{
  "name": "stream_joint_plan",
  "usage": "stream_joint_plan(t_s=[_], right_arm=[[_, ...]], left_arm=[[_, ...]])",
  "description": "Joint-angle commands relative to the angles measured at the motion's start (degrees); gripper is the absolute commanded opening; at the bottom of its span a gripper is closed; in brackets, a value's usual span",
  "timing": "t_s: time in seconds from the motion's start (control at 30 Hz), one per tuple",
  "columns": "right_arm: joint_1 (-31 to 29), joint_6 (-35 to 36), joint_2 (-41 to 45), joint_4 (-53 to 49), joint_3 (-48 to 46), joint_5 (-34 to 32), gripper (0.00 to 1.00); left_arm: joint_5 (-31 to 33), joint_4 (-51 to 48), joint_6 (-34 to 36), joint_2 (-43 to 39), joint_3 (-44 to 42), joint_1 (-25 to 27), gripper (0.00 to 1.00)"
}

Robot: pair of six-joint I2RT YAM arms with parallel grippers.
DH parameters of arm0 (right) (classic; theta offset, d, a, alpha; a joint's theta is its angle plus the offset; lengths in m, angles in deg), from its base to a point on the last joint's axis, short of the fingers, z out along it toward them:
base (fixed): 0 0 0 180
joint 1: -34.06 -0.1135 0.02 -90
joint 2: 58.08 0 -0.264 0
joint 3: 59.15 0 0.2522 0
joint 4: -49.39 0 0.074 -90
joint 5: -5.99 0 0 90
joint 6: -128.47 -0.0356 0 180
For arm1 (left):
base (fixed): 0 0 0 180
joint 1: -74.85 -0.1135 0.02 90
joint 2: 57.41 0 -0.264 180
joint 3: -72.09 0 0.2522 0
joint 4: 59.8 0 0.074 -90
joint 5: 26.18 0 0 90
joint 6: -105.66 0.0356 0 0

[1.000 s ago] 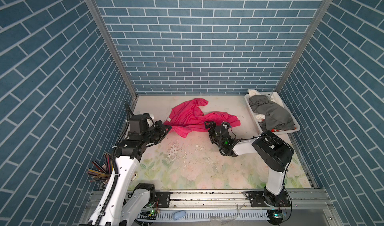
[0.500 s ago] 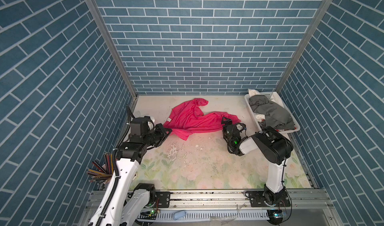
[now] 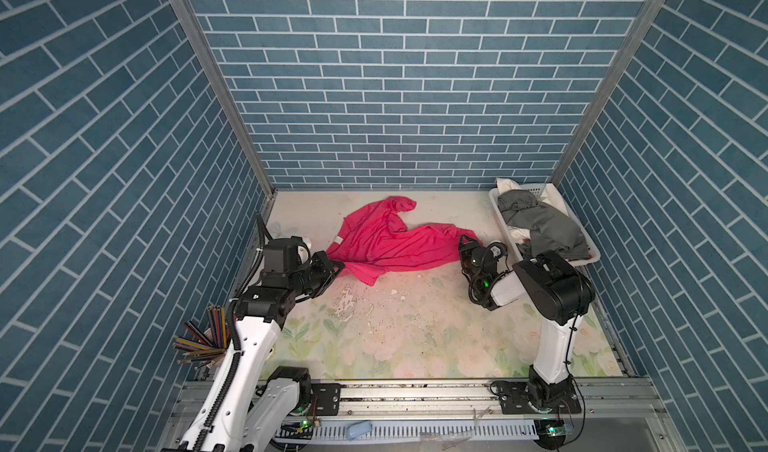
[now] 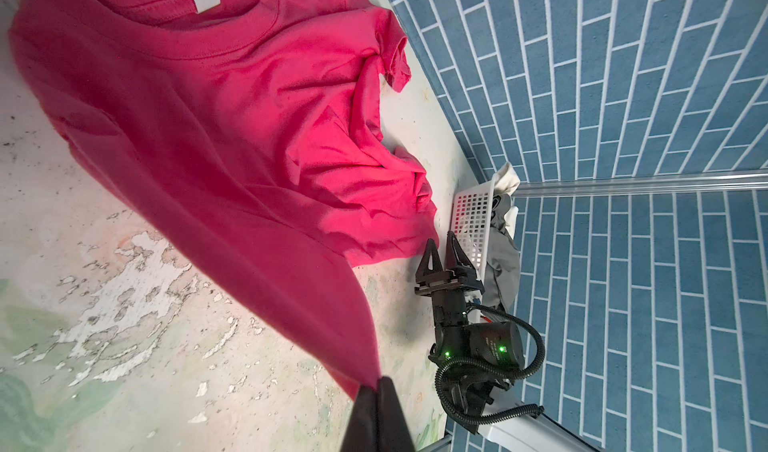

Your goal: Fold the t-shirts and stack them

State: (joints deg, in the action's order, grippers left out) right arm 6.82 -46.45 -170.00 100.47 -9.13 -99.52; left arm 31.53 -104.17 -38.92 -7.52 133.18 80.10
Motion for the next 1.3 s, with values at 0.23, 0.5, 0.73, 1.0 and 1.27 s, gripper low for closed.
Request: stream_joint_plan(t_s=[0.23,0.5,0.73,1.0,1.27], right_arm=[[1.3,8.4,13.1,-34.1,3.6,-1.3,0.46],[-0.1,7.4,13.7,-36.2,4.4,14.2,0.67],[-8.7,0.7,12.3,-26.7,3.1,16.3,0.82],[-16.7,-12.8,6.7,-21.3,6.0,11.9,0.87],[-16.8,-16.8,-2.2,-9.3,10.6,4.0,0.89]], left_arm=[[-0.8,1.9,2.4,-0.2,-2.3,-1.3,0.0],[-2.2,6.7,1.4,0.5,1.5,-2.8,0.0],[-3.6,8.6,0.9,1.7,2.5,-2.9,0.0],[-4.5,8.7,0.5,1.4,4.0,-2.8,0.0],[-5.1,9.2,0.0,0.8,3.3,-2.3,0.0]])
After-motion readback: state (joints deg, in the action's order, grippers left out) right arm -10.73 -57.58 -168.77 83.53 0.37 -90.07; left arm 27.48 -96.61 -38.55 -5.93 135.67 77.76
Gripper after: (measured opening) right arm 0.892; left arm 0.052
